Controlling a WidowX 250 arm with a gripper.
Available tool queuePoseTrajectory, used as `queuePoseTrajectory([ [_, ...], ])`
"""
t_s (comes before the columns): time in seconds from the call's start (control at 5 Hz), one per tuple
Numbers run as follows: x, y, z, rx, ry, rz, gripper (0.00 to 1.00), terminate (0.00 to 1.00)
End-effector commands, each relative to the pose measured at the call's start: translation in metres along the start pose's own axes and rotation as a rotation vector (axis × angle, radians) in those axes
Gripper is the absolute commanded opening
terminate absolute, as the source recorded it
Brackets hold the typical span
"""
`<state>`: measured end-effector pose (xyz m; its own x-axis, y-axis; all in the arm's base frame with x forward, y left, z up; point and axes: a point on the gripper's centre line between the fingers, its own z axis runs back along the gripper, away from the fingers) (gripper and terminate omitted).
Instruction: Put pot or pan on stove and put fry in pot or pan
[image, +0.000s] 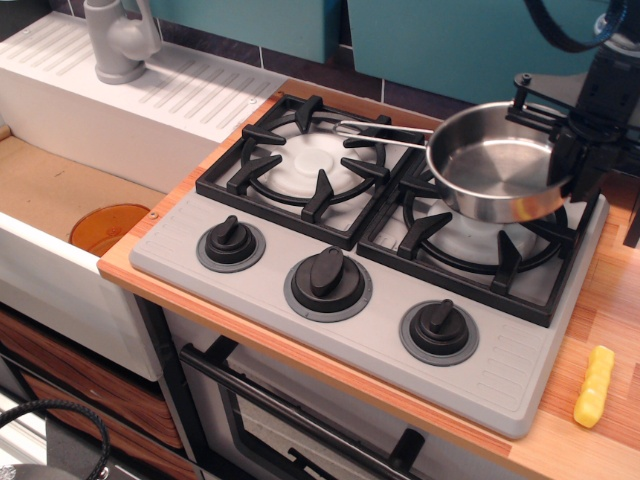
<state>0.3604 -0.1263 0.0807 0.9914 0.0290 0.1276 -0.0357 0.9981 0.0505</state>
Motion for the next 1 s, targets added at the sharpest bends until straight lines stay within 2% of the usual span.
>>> queuePoseTrajectory([
  [0.0, 0.014, 0.011, 0.021, -0.013, -0.060, -0.017, 1.00, 0.00],
  [0.4, 0.014, 0.014, 0.029, -0.021, -0.037, -0.001, 1.00, 0.00],
  [0.6, 0.013, 0.015, 0.047, -0.034, 0.015, -0.007, 1.00, 0.00],
  [0.8, 0.010, 0.023, 0.066, -0.009, 0.048, -0.057, 1.00, 0.00],
])
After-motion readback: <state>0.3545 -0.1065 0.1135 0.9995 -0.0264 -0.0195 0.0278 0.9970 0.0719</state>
